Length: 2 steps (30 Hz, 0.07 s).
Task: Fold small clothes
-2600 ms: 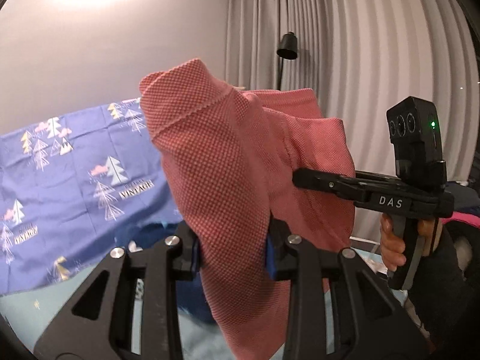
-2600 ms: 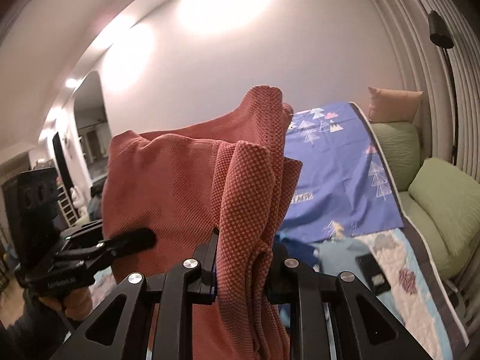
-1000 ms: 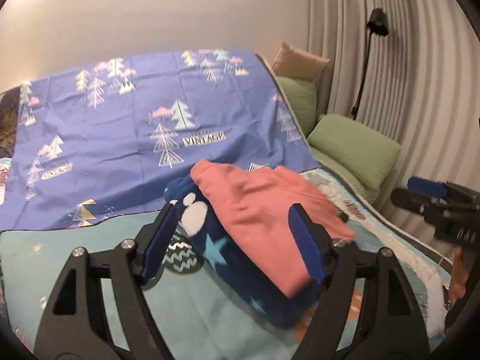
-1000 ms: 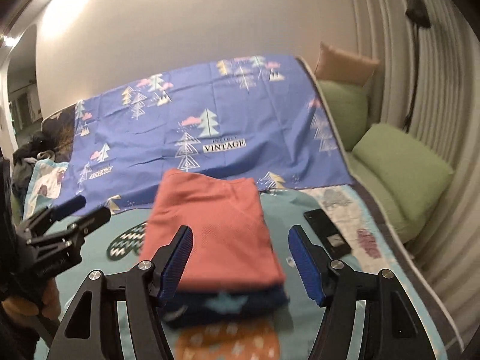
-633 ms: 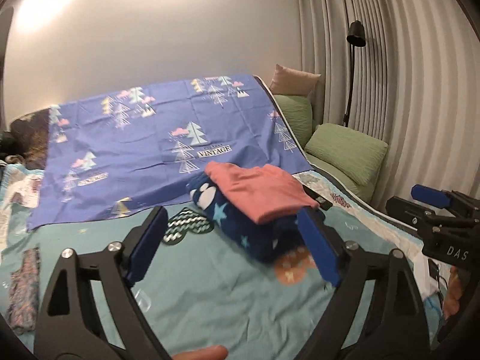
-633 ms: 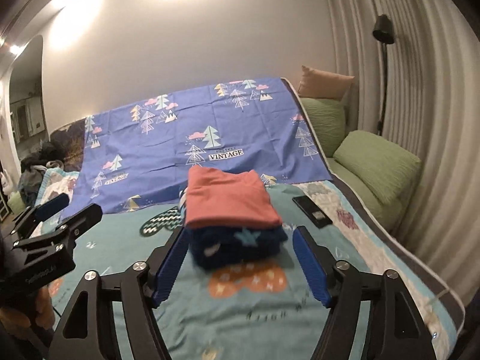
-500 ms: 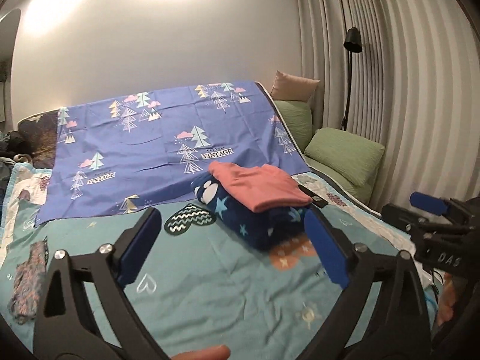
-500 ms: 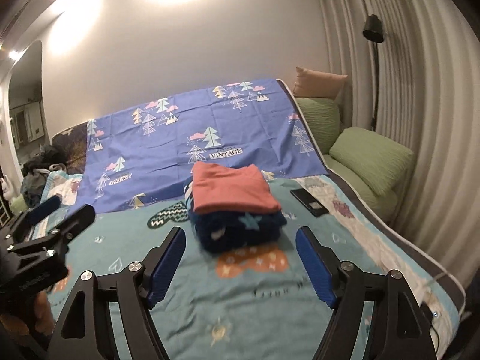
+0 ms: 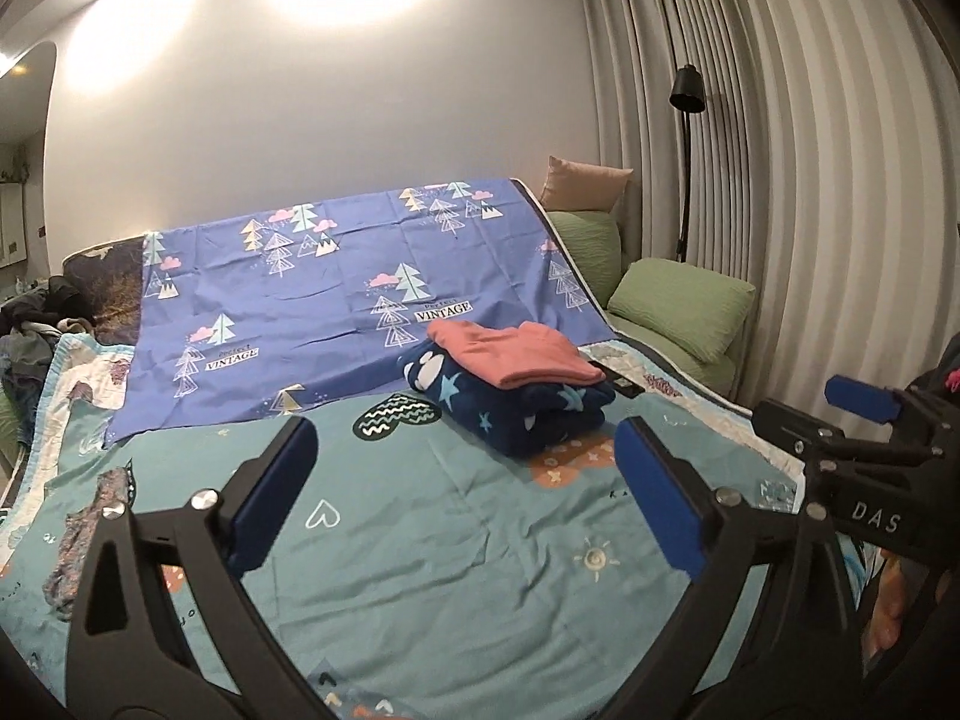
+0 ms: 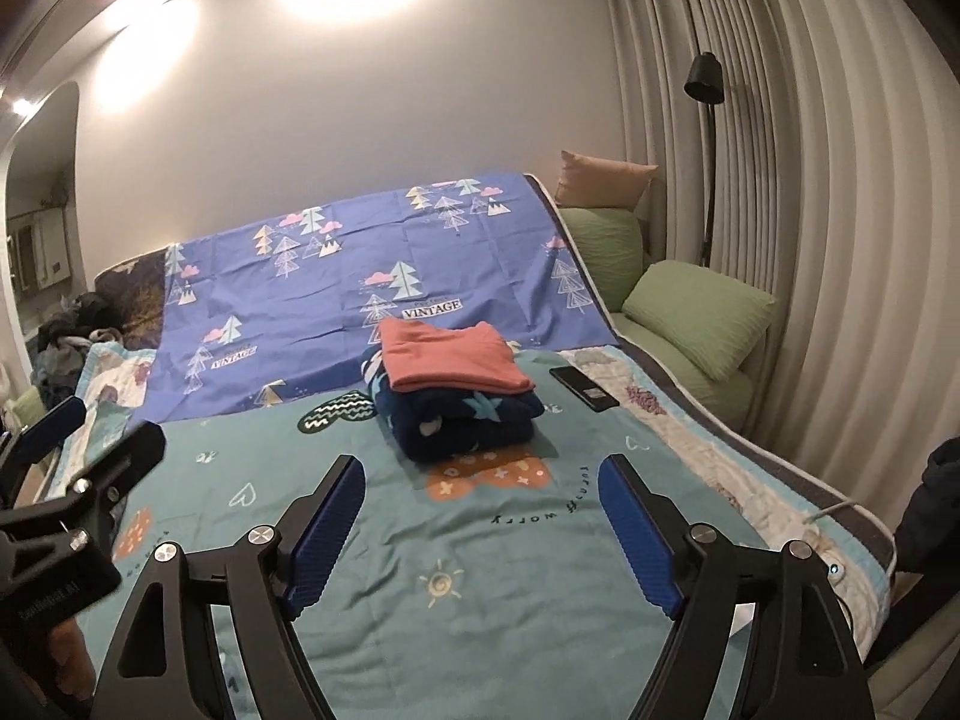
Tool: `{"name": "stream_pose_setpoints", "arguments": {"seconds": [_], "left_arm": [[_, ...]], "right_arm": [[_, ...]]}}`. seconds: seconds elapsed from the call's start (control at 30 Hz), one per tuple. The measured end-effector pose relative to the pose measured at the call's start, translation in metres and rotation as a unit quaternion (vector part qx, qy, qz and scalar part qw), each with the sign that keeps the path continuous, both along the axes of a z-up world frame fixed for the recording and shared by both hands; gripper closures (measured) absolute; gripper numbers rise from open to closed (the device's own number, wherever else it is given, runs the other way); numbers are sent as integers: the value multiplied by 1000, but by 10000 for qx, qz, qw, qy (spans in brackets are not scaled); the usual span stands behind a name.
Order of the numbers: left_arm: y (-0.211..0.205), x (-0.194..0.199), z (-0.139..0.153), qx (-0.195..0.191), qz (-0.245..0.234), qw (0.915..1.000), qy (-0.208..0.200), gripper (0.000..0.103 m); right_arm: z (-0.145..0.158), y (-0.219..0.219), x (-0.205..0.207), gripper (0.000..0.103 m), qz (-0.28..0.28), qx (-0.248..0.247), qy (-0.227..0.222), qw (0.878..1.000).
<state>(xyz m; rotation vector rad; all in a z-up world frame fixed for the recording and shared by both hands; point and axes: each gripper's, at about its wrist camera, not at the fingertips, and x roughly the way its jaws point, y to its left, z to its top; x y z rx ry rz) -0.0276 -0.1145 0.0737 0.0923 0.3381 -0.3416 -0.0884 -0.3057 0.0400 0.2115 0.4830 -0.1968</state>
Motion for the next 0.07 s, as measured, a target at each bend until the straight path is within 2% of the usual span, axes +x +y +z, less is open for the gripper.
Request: {"name": "stream_pose_setpoints", "arguments": {"seconds": [0.07], "left_arm": [[1, -4, 0, -29, -26, 10000, 30, 4]], "right_arm": [[0, 3, -3, 21, 11, -6, -8, 10000]]}}
